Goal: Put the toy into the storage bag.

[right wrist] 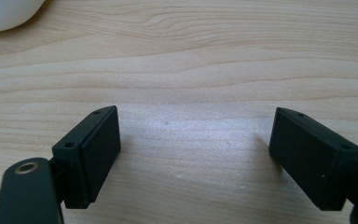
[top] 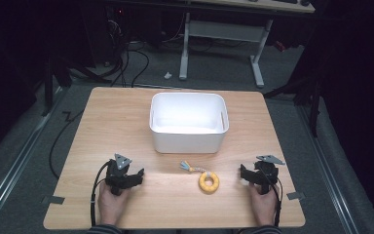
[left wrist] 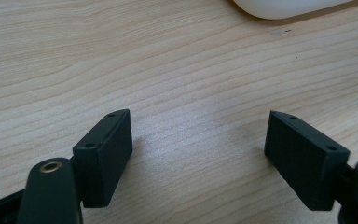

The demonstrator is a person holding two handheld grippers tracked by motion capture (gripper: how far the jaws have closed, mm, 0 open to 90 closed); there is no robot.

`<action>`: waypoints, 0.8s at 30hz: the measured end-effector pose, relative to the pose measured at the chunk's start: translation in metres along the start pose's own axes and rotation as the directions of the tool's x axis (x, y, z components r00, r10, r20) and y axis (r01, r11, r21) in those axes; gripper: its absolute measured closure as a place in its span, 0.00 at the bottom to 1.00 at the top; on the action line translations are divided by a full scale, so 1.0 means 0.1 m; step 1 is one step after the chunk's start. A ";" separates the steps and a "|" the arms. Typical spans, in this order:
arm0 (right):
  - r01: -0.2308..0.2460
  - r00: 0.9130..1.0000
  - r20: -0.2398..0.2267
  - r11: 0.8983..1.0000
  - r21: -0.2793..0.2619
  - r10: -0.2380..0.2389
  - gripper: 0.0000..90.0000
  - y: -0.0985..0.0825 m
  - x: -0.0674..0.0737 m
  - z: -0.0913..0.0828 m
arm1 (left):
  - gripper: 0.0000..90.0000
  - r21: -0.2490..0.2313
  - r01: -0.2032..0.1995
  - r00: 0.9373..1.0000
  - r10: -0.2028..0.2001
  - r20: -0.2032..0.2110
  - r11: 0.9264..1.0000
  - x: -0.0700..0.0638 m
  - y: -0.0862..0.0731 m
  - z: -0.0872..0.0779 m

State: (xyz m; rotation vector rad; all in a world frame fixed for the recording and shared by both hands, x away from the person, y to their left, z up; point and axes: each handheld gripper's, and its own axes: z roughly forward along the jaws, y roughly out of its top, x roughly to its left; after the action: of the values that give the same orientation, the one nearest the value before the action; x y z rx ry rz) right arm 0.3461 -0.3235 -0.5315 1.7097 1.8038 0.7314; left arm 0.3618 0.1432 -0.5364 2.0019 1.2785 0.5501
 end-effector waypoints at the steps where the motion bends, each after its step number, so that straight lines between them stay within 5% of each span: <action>1: 0.000 1.000 -0.001 1.000 0.000 0.000 0.18 0.00 0.00 0.00 | 0.26 0.000 0.000 1.000 0.000 0.000 1.000 0.00 0.00 0.00; 24: 0.006 1.000 -0.011 1.000 0.004 -0.006 0.17 0.00 0.00 0.00 | 0.26 0.000 0.000 1.000 0.000 0.002 1.000 0.00 0.00 0.00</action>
State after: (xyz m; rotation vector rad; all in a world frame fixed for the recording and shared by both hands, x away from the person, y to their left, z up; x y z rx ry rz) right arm 0.3457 -0.3240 -0.5314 1.7053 1.8178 0.7366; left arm 0.3619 0.1434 -0.5364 2.0023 1.2771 0.5481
